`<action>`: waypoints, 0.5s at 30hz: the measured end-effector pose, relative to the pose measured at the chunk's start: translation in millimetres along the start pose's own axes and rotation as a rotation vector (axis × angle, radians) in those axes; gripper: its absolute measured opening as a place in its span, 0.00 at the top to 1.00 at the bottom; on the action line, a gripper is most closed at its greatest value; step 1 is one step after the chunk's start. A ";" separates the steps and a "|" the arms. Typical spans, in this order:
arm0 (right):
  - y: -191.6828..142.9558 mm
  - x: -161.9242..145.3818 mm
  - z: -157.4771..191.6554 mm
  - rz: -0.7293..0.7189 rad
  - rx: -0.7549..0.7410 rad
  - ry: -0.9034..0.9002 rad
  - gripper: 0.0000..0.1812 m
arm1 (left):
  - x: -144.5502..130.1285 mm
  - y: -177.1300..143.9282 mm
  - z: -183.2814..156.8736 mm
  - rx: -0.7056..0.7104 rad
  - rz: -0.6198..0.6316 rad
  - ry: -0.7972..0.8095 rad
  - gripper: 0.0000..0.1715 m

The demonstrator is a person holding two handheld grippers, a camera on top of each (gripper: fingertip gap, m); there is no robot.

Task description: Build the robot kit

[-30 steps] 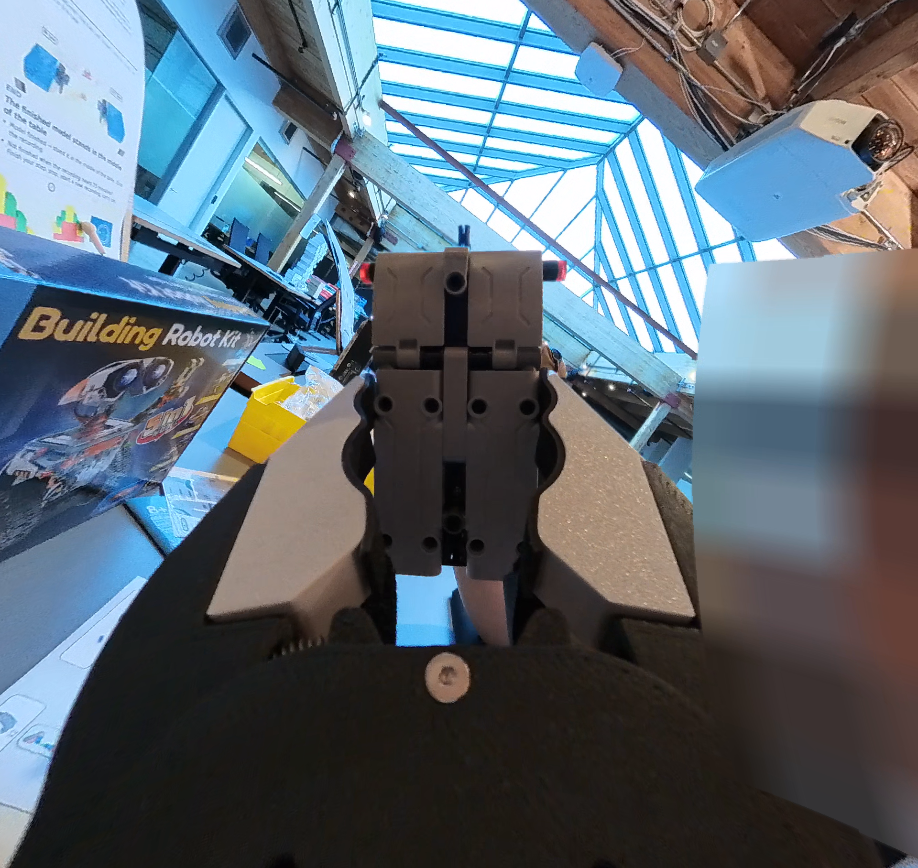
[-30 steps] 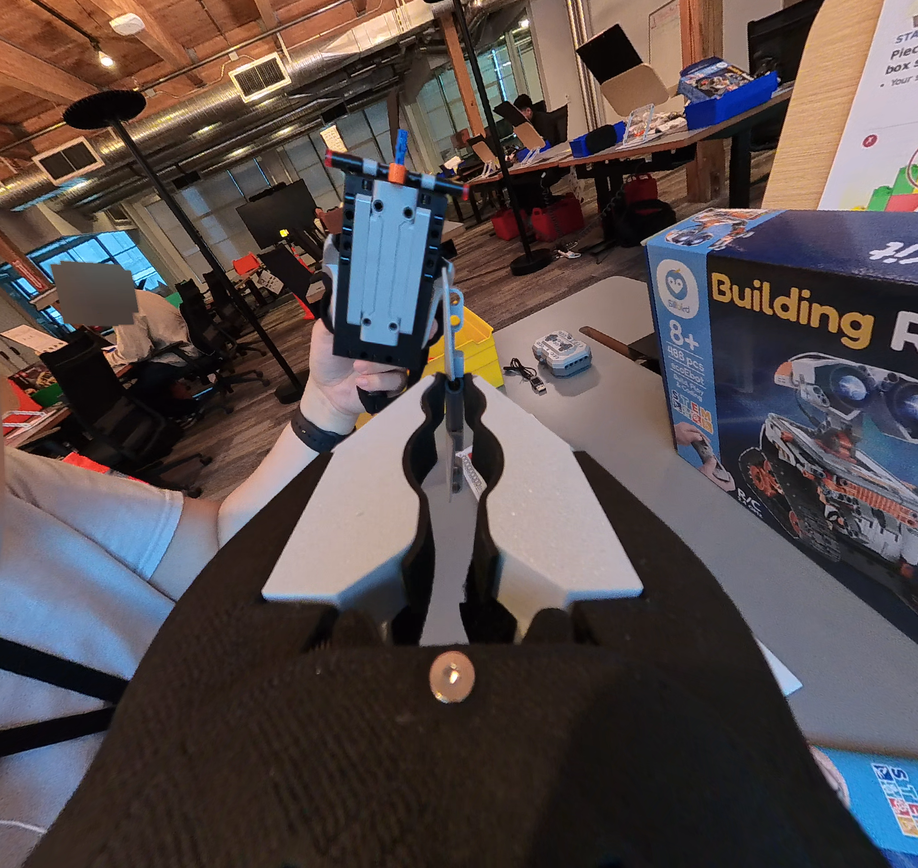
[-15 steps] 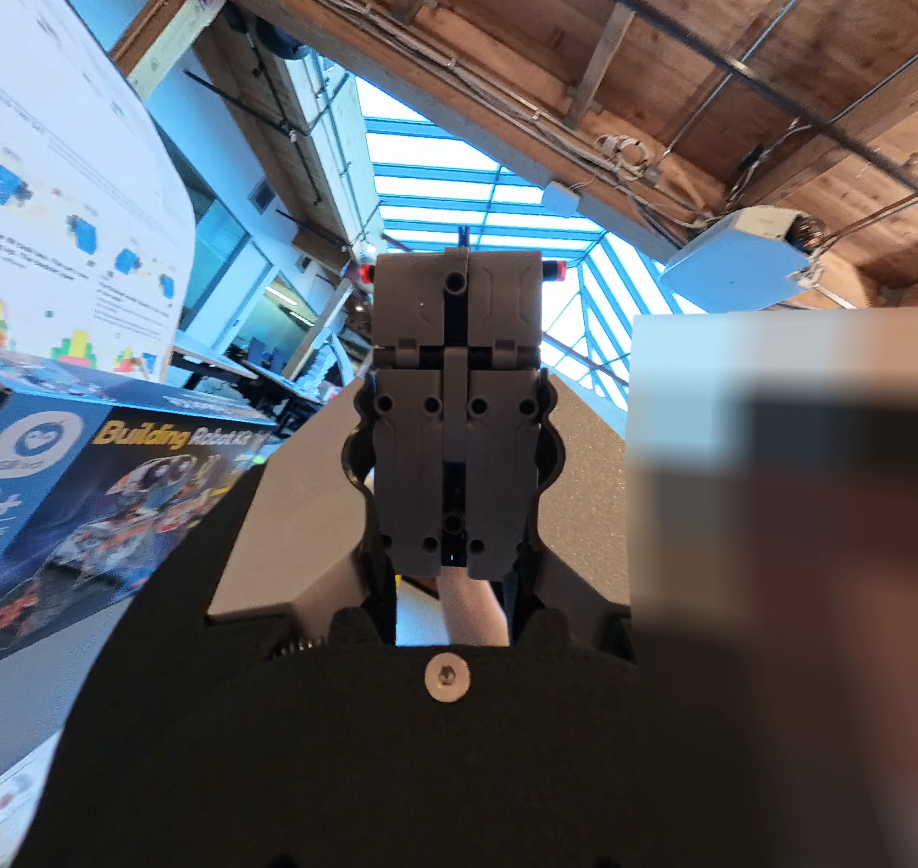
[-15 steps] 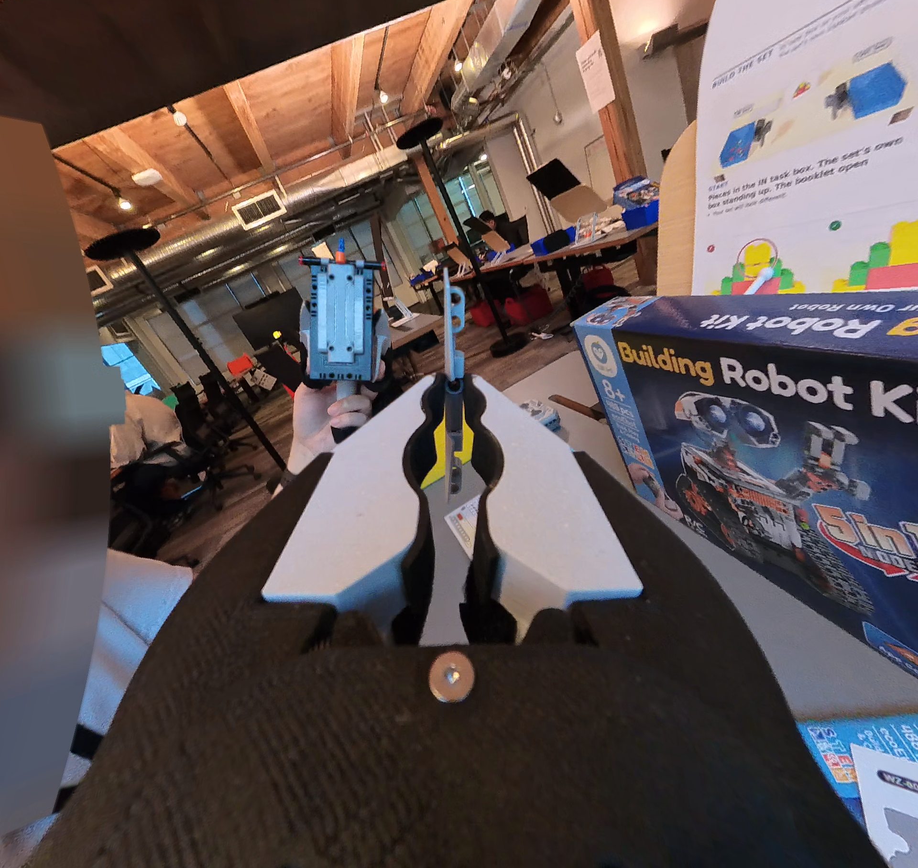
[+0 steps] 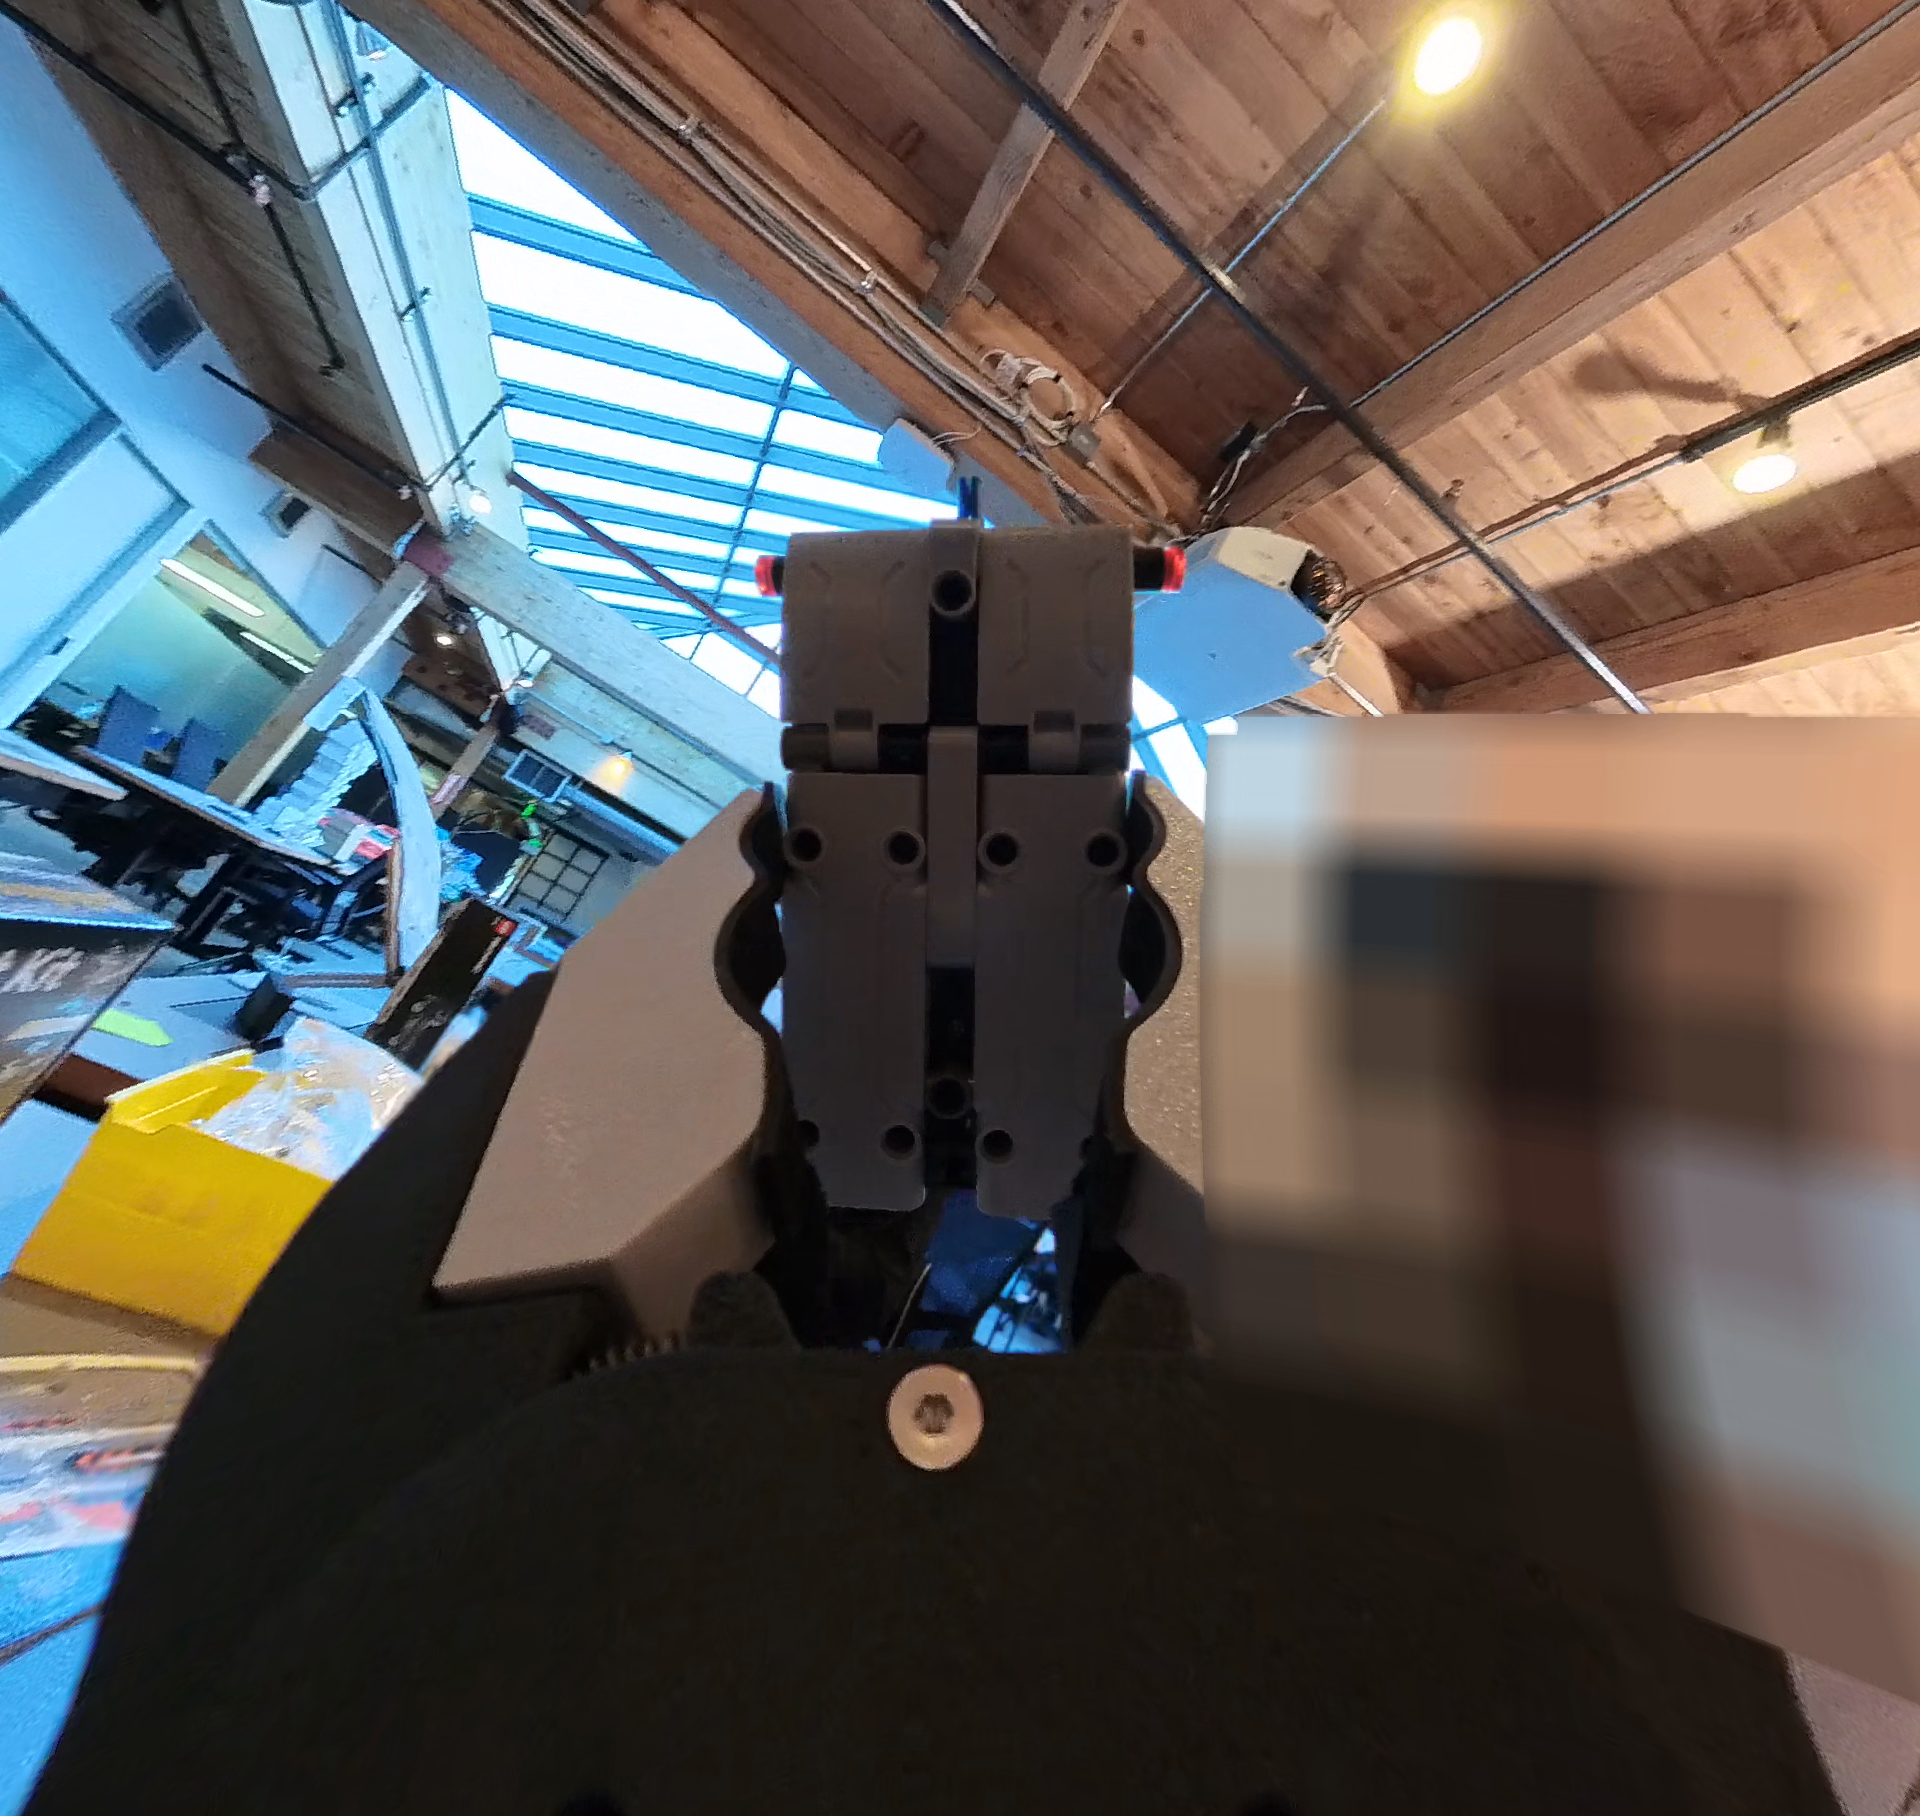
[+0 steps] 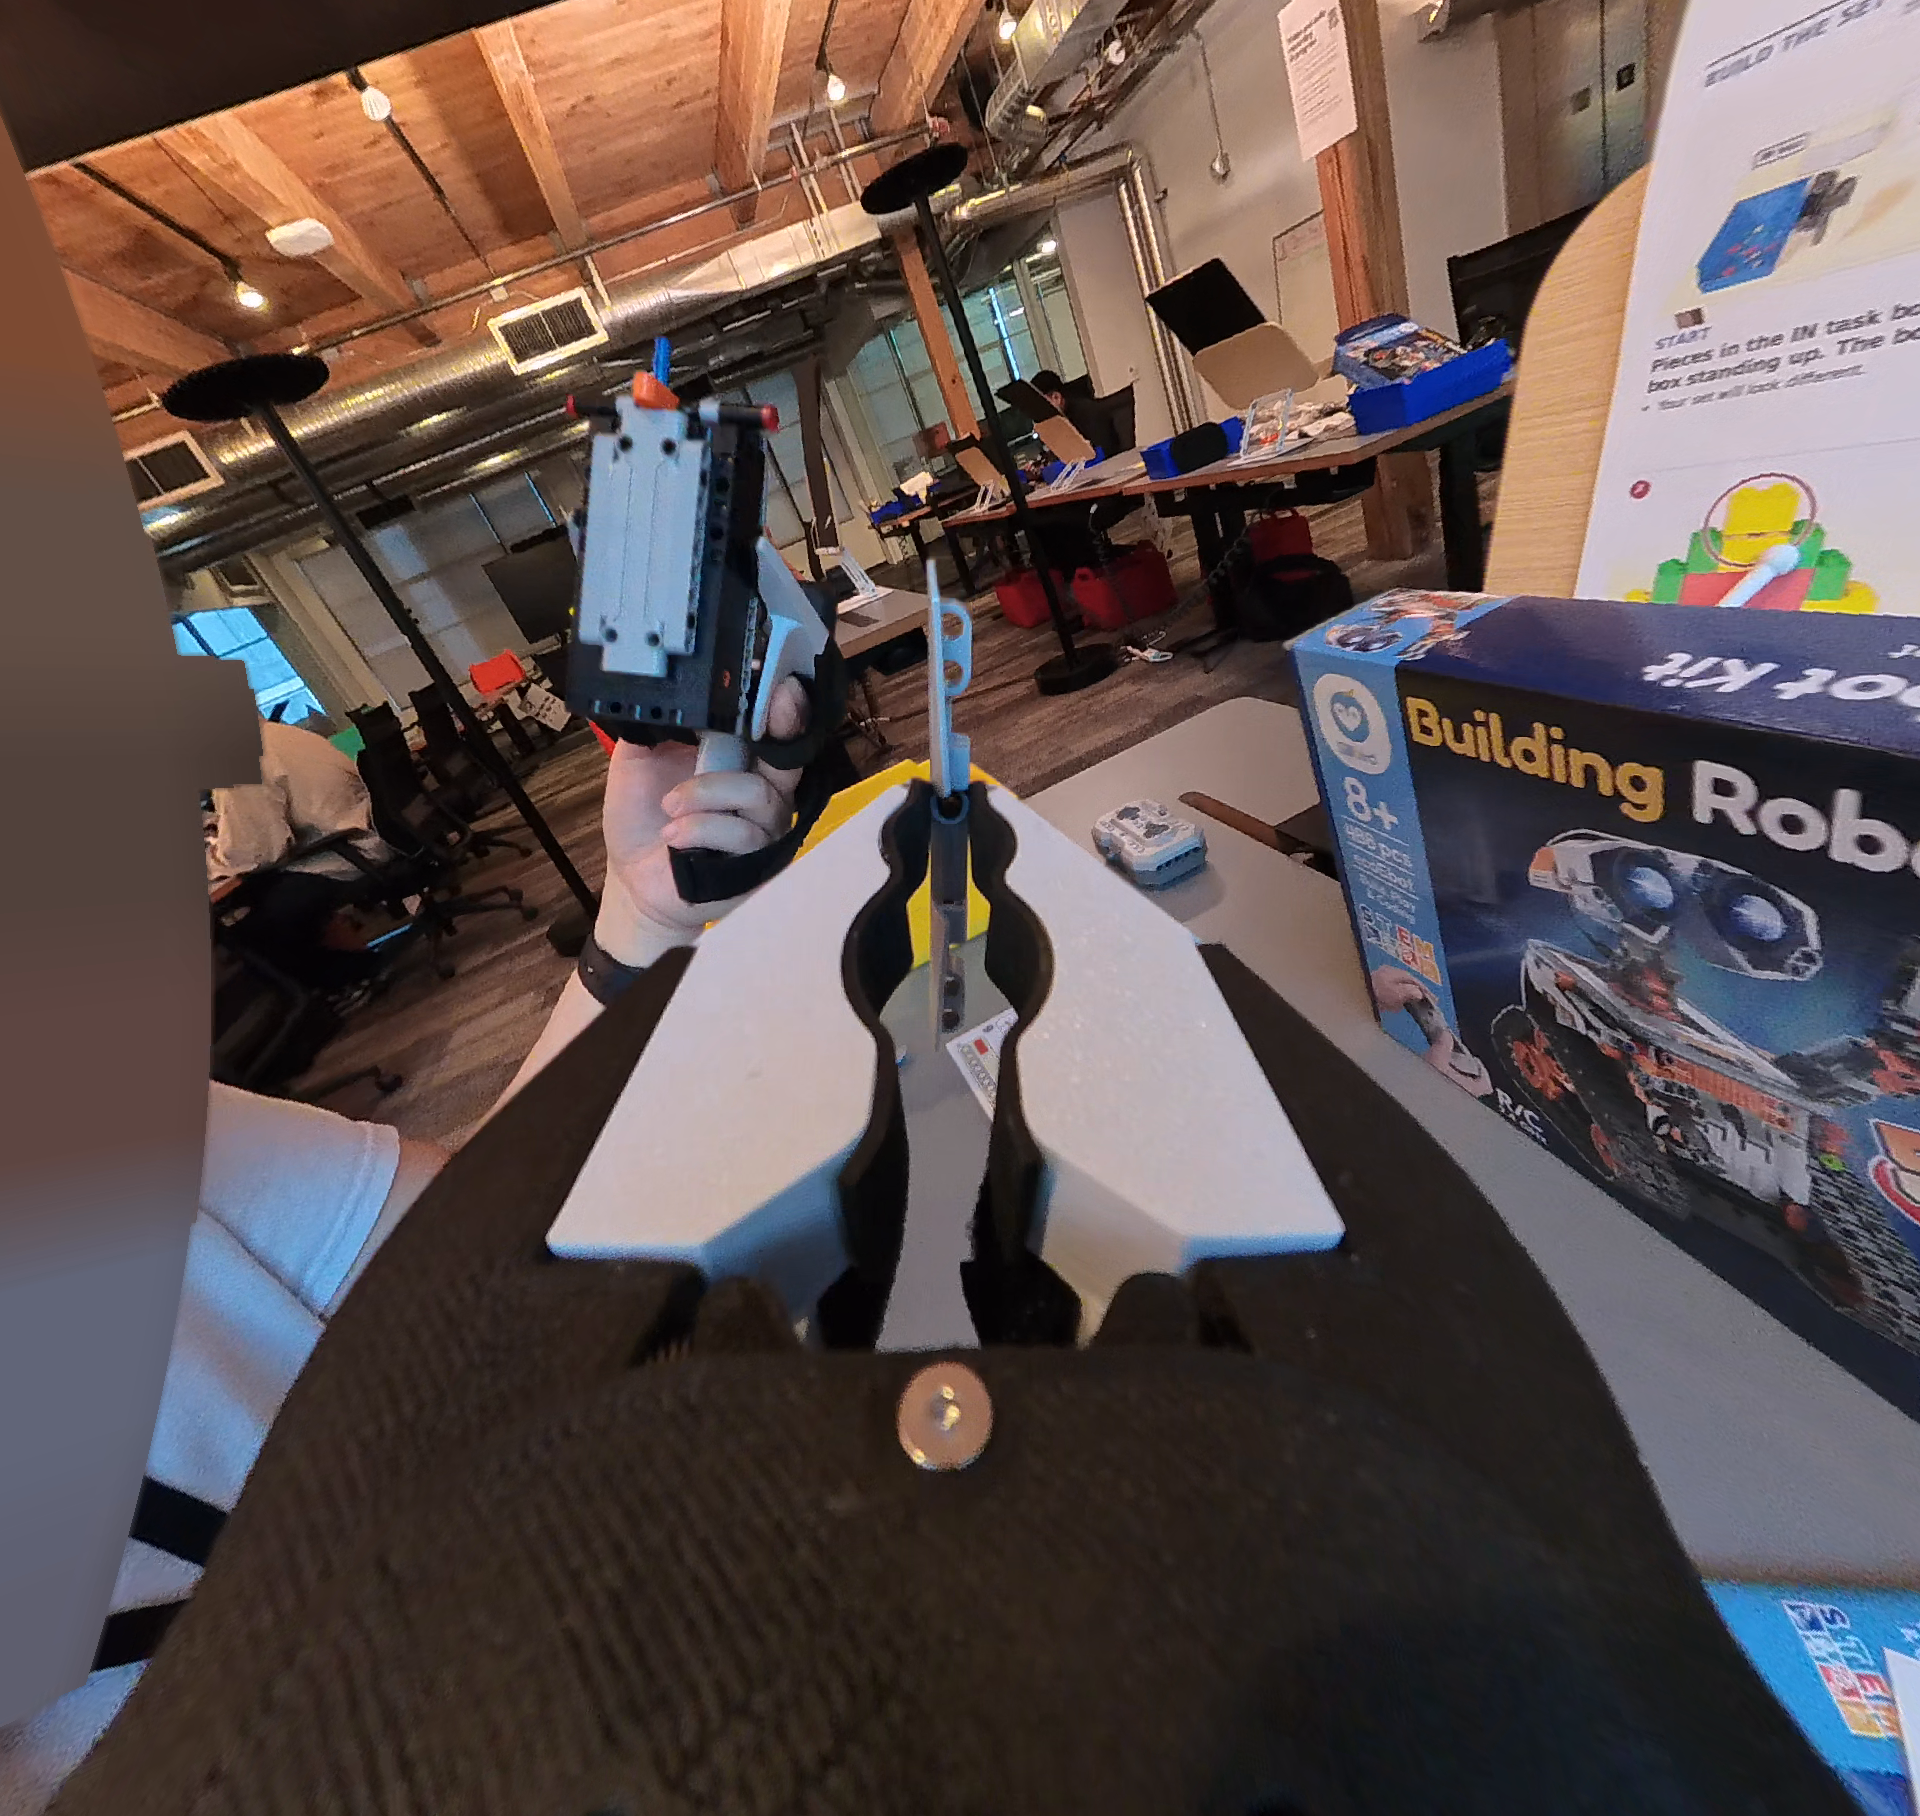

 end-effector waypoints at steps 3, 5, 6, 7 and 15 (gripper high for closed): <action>7.4 -1.8 2.4 0.021 0.002 -0.008 0.97 | 1.0 -1.9 -0.2 -0.030 -0.015 -0.012 0.63; 11.4 -3.2 2.8 0.032 0.006 -0.008 0.97 | 1.4 -3.9 0.8 -0.018 -0.020 -0.013 0.61; 13.1 -4.0 2.5 0.037 0.007 -0.006 0.97 | 1.5 -5.0 1.8 -0.010 -0.022 -0.014 0.61; 14.6 -4.7 2.1 0.041 0.009 -0.003 0.97 | 1.6 -6.1 3.1 -0.002 -0.026 -0.018 0.63; 17.3 -7.6 -1.9 0.051 0.007 0.013 0.97 | 1.4 -12.7 11.7 0.000 -0.068 -0.066 0.61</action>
Point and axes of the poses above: each gripper's, where its closed fingertips meet, y out along the fingers, x out of its top, z = x × y across the jaws, the point moved 10 cm from there along -y, back along the fingers, and after that the axes turned 15 degrees about z, right-handed, at the moved point
